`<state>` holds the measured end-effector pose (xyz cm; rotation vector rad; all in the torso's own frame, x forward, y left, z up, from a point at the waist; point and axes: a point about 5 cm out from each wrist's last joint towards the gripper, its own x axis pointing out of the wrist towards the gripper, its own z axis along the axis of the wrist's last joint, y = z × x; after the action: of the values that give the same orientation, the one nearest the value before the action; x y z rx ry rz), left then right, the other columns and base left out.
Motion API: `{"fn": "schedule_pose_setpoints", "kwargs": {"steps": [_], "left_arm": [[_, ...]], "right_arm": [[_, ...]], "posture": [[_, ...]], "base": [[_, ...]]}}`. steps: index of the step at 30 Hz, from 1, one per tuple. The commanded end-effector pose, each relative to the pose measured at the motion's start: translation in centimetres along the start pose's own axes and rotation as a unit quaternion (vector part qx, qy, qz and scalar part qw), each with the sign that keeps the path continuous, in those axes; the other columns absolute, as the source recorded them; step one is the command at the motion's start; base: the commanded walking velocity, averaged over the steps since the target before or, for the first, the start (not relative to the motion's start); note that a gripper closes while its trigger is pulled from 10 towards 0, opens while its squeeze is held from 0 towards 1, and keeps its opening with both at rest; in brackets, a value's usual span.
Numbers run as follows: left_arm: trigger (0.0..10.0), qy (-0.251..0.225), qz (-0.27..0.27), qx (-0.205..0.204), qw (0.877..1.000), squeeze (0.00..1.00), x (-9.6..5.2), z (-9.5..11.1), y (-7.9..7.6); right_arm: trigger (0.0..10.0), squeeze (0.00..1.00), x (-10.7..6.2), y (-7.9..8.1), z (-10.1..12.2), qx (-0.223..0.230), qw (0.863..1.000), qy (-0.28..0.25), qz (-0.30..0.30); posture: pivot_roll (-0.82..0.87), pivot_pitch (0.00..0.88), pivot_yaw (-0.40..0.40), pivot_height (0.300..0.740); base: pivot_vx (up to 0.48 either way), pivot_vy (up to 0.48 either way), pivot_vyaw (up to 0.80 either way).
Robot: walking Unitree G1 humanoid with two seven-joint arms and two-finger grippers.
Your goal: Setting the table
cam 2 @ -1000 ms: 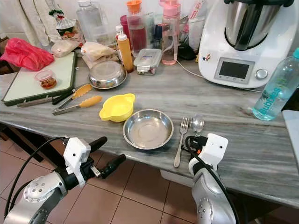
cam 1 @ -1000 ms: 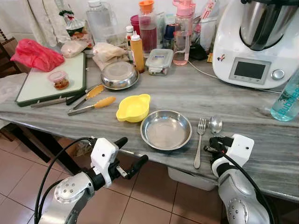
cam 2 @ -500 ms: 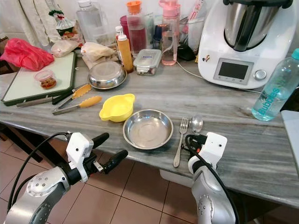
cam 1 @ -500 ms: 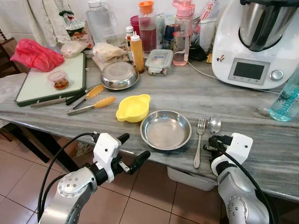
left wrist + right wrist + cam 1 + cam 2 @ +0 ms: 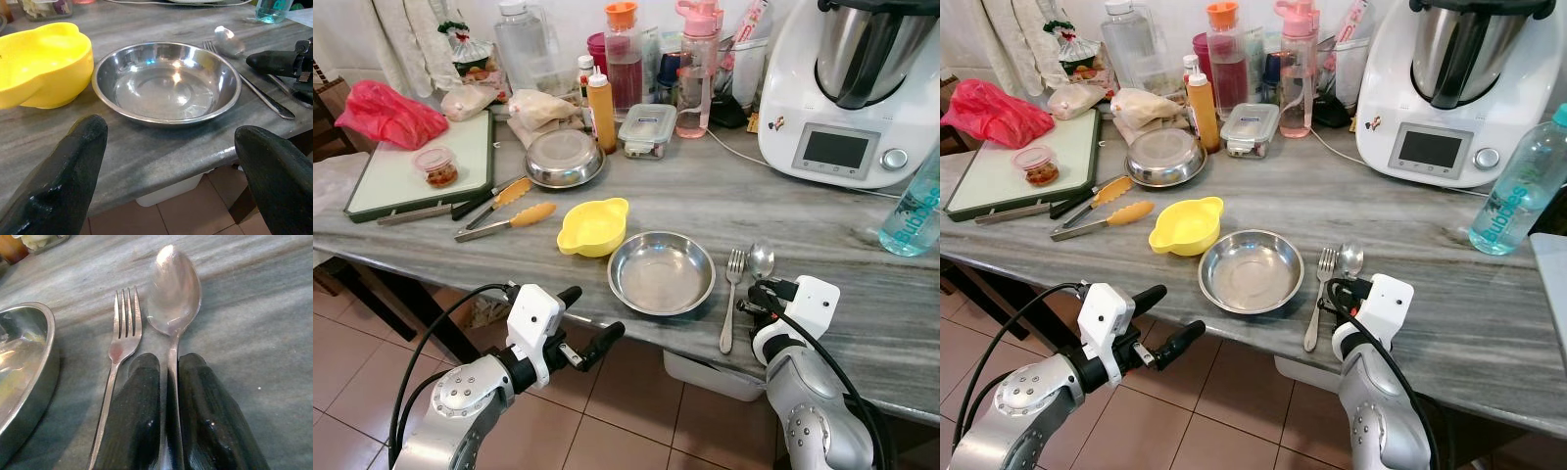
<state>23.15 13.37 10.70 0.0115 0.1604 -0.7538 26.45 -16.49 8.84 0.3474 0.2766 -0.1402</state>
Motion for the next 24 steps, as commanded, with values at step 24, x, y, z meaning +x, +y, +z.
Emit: {"fn": "schedule_pose_setpoints", "kwargs": {"steps": [24], "left_arm": [[10.0,0.022,0.0,0.003,1.0,0.0,-0.13,-1.16,0.36]], "right_arm": [[10.0,1.0,-0.26,-1.03,-2.95,-0.028,0.996,0.078,-0.019]], "posture": [[-0.05,0.045,0.078,0.74]], "base": [[0.0,0.0,0.0]]}}
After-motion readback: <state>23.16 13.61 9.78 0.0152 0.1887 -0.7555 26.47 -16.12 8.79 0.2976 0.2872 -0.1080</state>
